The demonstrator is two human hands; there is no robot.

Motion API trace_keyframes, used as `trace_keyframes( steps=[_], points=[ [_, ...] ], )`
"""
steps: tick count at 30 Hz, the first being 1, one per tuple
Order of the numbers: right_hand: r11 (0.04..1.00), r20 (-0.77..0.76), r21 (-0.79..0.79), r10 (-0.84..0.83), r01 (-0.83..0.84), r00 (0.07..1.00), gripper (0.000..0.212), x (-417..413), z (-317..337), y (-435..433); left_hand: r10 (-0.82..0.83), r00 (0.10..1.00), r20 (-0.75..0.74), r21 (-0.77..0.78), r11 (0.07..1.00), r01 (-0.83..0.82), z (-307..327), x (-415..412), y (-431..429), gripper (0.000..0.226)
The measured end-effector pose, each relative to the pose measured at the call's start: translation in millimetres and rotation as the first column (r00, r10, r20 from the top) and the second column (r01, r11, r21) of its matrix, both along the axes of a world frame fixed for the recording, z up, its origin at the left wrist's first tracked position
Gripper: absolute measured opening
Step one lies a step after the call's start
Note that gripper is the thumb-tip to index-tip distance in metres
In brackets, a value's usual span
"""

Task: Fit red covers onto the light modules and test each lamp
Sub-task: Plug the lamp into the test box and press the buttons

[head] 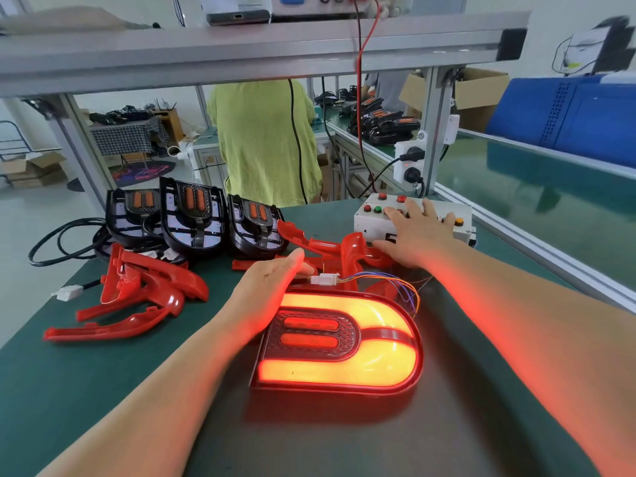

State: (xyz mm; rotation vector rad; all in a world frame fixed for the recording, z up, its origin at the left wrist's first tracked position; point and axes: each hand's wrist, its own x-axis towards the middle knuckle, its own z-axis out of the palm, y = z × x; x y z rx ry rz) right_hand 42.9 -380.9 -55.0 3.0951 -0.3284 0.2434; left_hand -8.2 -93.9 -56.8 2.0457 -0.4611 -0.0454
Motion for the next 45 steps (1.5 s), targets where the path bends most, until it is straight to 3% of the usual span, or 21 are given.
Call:
trace_keyframes(
  steps=[25,45],
  points=[
    [0.999,-0.022,-0.038,-0.005,0.004,1.000,0.081,-3.2,3.7,1.3,0.026,0.997,-0.069,-0.071,0.997,-0.031,-0.7,-3.8,-2.0,0.057],
    [1.000,-0.018,0.014,-0.013,0.014,1.000,0.083,2.4,0.7,-1.4,0.018,0.999,-0.048,-0.005,1.000,-0.019,3.2,-5.1,-1.0,0.055]
  ],
)
